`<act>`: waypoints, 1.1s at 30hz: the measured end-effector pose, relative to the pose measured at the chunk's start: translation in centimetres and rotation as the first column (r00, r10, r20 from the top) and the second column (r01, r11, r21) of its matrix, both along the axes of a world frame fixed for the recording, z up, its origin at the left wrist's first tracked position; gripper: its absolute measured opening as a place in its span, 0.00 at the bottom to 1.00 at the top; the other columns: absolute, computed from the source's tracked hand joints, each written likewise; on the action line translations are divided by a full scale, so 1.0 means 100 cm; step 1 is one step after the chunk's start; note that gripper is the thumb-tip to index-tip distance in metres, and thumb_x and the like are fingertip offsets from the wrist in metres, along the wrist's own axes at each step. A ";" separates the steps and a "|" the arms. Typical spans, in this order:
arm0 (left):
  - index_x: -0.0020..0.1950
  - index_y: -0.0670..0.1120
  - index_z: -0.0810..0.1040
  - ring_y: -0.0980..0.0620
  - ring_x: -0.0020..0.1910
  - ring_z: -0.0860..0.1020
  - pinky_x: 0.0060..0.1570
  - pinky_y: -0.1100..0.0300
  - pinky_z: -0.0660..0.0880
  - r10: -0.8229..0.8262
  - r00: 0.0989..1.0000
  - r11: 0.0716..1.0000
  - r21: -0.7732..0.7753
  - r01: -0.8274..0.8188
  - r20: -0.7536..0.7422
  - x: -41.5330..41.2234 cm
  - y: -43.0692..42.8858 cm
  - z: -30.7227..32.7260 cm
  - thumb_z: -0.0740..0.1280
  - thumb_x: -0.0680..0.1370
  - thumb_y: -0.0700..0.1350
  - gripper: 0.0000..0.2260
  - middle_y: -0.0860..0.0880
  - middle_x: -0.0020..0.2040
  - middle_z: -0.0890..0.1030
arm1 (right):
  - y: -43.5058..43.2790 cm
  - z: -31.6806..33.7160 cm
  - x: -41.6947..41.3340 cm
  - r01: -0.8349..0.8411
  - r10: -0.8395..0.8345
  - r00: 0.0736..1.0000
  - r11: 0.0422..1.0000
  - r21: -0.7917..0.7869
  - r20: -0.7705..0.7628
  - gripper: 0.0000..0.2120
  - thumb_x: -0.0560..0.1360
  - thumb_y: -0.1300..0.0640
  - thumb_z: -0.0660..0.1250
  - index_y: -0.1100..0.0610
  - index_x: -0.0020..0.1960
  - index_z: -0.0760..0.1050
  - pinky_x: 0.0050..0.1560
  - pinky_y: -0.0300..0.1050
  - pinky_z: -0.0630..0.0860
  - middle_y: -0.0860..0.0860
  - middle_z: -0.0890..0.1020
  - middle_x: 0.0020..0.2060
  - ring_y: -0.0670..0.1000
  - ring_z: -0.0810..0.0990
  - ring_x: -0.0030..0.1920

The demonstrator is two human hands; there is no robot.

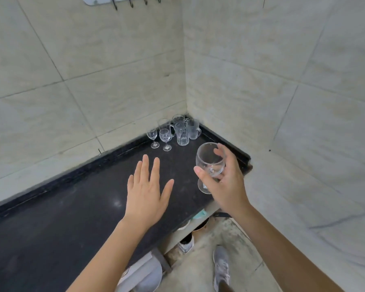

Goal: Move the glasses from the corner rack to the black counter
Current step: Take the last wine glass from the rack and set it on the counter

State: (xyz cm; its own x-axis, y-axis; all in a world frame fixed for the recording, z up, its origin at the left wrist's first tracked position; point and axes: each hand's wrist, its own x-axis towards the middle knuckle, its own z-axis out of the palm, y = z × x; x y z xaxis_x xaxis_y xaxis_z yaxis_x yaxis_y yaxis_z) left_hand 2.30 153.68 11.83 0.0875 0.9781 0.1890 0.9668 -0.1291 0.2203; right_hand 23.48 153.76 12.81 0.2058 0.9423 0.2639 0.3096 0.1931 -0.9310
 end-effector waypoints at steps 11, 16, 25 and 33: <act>0.82 0.46 0.48 0.41 0.81 0.50 0.76 0.42 0.58 0.203 0.977 0.935 -0.284 -0.213 -0.062 0.024 0.211 -0.074 0.52 0.82 0.61 0.33 0.40 0.82 0.47 | 0.257 -0.056 0.026 -0.215 0.229 0.968 0.967 -0.134 0.101 0.33 0.68 0.43 0.80 0.38 0.69 0.69 0.63 0.48 0.78 0.26 0.66 0.58 0.43 0.73 0.65; 0.82 0.47 0.45 0.42 0.81 0.48 0.76 0.43 0.56 0.242 0.967 0.851 -0.462 -0.250 -0.077 0.014 0.247 -0.120 0.52 0.83 0.61 0.33 0.42 0.82 0.44 | 0.322 -0.102 0.006 -0.220 0.283 0.942 0.928 -0.300 0.183 0.37 0.69 0.44 0.80 0.43 0.73 0.68 0.61 0.49 0.79 0.40 0.70 0.61 0.40 0.76 0.58; 0.82 0.48 0.44 0.40 0.81 0.47 0.75 0.42 0.59 0.072 0.982 0.741 -0.650 -0.170 -0.175 -0.027 0.301 -0.202 0.52 0.83 0.60 0.32 0.41 0.82 0.43 | 0.377 -0.171 -0.054 -0.193 0.301 0.940 0.856 -0.480 0.159 0.41 0.70 0.39 0.76 0.45 0.76 0.61 0.64 0.56 0.78 0.47 0.72 0.72 0.50 0.77 0.68; 0.81 0.58 0.40 0.37 0.80 0.38 0.73 0.32 0.55 -0.019 0.989 0.580 -0.807 -0.110 -0.148 -0.059 0.306 -0.237 0.53 0.80 0.66 0.34 0.47 0.82 0.35 | 0.398 -0.195 -0.093 -0.149 0.308 0.924 0.837 -0.527 0.227 0.40 0.72 0.41 0.75 0.51 0.77 0.60 0.63 0.57 0.79 0.50 0.71 0.73 0.52 0.76 0.69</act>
